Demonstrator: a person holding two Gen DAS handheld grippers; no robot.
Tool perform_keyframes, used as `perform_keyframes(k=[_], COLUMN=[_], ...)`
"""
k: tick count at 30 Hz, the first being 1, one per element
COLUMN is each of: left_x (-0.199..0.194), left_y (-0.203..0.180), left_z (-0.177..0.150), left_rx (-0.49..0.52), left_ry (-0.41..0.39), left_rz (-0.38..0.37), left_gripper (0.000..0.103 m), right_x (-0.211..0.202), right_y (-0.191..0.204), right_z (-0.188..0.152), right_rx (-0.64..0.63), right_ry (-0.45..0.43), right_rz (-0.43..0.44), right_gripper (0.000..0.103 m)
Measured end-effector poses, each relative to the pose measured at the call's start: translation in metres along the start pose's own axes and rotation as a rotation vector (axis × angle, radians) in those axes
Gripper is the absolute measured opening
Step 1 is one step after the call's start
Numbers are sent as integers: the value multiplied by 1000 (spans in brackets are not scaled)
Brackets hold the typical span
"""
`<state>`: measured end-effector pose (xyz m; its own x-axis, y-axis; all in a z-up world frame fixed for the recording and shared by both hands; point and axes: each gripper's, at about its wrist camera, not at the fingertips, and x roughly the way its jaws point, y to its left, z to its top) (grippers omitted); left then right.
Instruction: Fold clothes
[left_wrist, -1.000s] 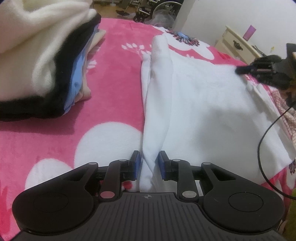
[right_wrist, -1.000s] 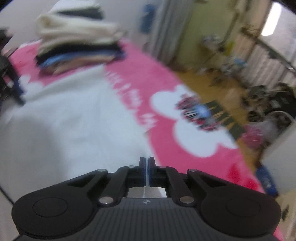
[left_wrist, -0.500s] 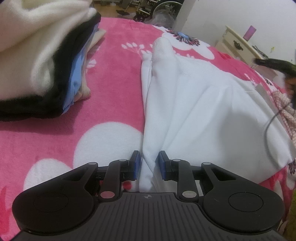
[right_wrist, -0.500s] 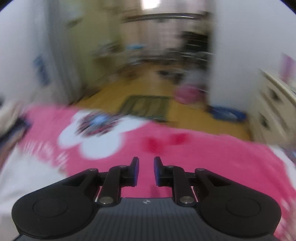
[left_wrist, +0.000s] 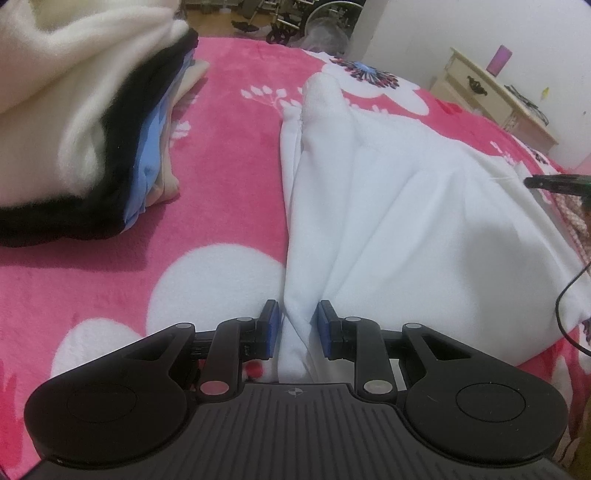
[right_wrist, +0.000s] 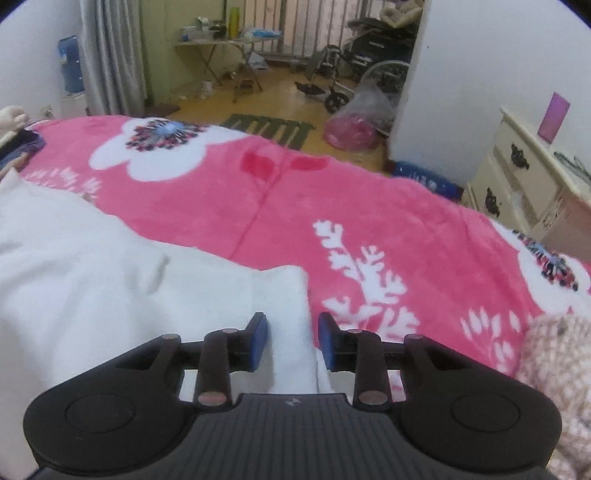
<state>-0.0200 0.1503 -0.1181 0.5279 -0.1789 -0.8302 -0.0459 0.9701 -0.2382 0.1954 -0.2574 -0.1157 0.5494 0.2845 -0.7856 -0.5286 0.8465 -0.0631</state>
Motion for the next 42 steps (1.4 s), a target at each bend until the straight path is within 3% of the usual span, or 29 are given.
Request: perform_keyframes(k=[2, 4, 7, 10, 13, 14, 17, 19, 22, 26, 28, 30, 31, 33, 38, 42], left_x=[0, 0, 1, 2, 2, 2, 2, 2, 3, 3, 3, 3, 1, -9, -52, -36], left_y=[0, 1, 1, 1, 0, 0, -1, 0, 1, 1, 0, -1, -2, -5, -22, -47], left_z=[0, 0, 0, 1, 2, 2, 3, 4, 4, 4, 4, 4, 5, 8, 32, 62], left_rx=[1, 2, -1, 3, 12, 15, 12, 7, 3, 0, 1, 3, 6, 24, 117, 255], left_ry=[0, 2, 3, 4, 6, 7, 11, 13, 12, 8, 6, 5, 6, -9, -152, -182], left_rz=[0, -3, -7, -12, -12, -12, -12, -15, -20, -17, -11, -5, 3, 23, 34, 37], left_gripper=[24, 24, 24, 24, 24, 24, 24, 24, 25, 25, 25, 25, 27, 28, 27, 27], right_x=[-5, -19, -48, -35, 2, 5, -14, -45, -91, -132, -134, -113, -102, -108, -132, -114], right_y=[-4, -10, -26, -43, -56, -61, -81, -92, -91, -58, -39, -23, -17, -15, -14, -4], right_z=[-2, -3, -8, -20, -29, -31, -37, -44, -56, -84, -108, -142, -159, -167, -127, -93], right_rx=[35, 80, 185, 246, 293, 327, 479, 540, 507, 396, 353, 315, 295, 305, 242, 222], right_ry=[-32, -95, -190, -155, -57, -55, -98, -142, -137, -97, -34, 122, 195, 164, 77, -2], right_rz=[32, 52, 2, -42, -56, -64, -50, -52, -10, 262, 334, 288, 252, 235, 220, 230], right_gripper=[6, 5, 5, 5, 8, 19, 36, 35, 37, 35, 32, 32, 17, 17, 20, 20])
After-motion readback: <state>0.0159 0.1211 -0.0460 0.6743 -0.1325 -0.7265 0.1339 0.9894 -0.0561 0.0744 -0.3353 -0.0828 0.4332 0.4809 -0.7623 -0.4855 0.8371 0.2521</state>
